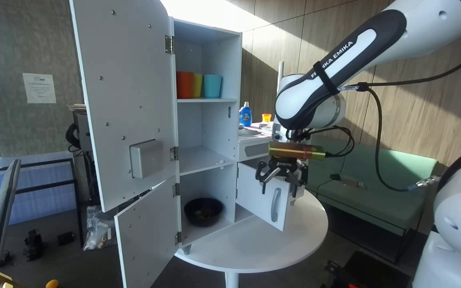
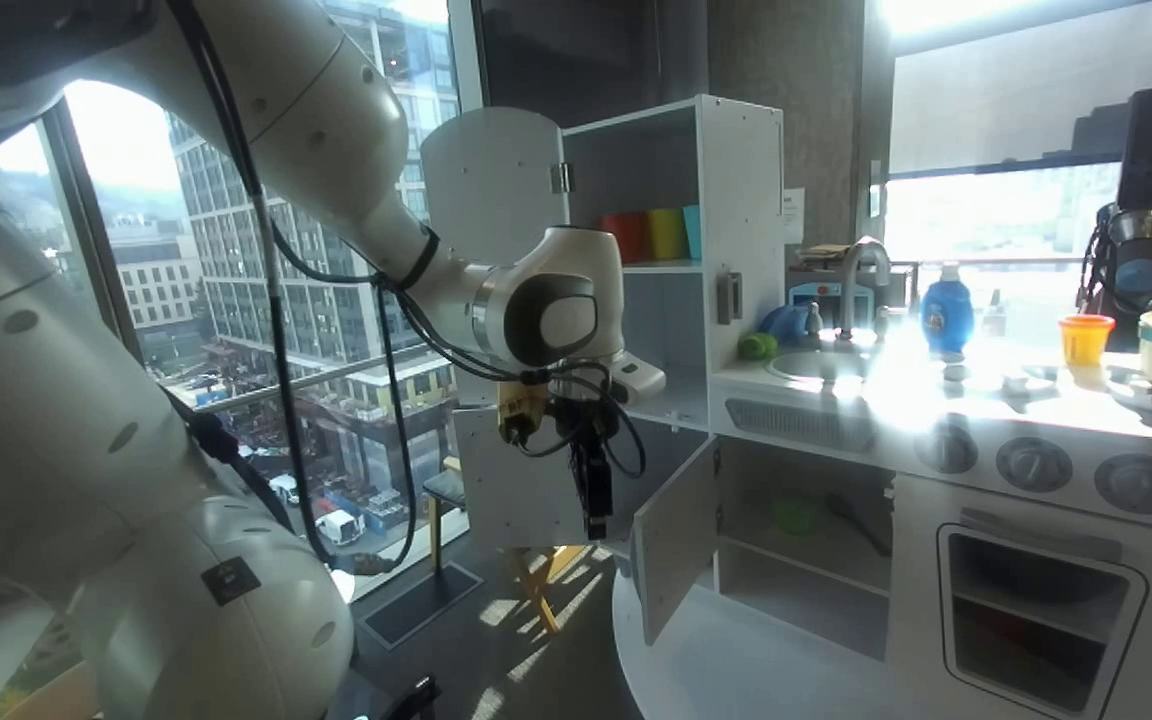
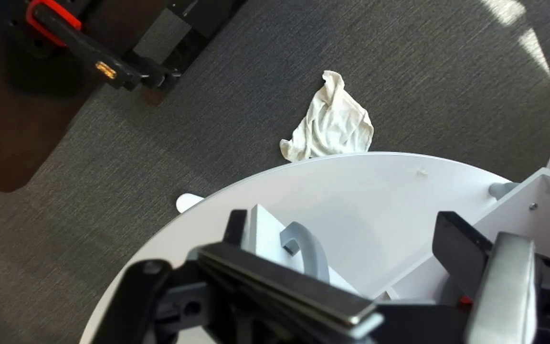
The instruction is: Close two doors on the white object
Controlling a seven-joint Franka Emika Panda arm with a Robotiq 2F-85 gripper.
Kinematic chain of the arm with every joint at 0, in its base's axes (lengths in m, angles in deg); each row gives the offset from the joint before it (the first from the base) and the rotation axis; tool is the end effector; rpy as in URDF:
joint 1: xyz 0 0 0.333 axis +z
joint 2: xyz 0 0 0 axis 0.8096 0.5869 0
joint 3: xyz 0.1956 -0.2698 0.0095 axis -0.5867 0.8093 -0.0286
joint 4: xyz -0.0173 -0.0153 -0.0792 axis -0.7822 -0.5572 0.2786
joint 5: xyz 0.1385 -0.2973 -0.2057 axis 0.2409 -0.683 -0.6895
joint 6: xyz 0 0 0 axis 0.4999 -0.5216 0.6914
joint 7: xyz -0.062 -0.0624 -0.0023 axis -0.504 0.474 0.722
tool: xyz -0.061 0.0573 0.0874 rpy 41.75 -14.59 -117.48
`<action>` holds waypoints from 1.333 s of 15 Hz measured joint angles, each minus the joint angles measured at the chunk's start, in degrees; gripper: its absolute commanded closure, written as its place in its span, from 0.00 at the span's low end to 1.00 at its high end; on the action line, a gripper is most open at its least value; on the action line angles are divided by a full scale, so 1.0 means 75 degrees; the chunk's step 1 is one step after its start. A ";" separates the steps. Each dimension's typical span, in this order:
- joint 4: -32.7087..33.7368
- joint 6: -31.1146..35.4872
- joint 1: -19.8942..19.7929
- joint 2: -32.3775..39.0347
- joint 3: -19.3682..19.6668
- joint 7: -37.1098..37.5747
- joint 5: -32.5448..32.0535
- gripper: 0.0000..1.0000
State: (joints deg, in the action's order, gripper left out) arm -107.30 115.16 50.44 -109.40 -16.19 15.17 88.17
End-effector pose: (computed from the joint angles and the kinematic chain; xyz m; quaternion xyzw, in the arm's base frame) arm 0.3762 -0.0223 0.3513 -0.9246 0.3802 0.0003 0.0225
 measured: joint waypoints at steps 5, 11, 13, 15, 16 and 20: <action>0.0536 0.1424 0.0130 0.1027 -0.0226 0.0637 0.1595 0.00; 0.1682 0.3271 -0.0100 0.2720 -0.0022 0.1392 0.1364 0.00; 0.1920 0.3372 -0.0204 0.3096 0.0258 0.1945 0.0479 0.00; 0.2026 0.3405 -0.0218 0.3280 0.0617 0.2438 -0.0537 0.00; 0.2036 0.3425 -0.0219 0.3289 0.0757 0.2610 -0.0974 0.00; 0.2037 0.3465 -0.0225 0.3158 0.1053 0.2492 -0.1523 0.00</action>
State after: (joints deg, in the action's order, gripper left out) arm -92.02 141.15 48.75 -85.72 -8.29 33.86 76.75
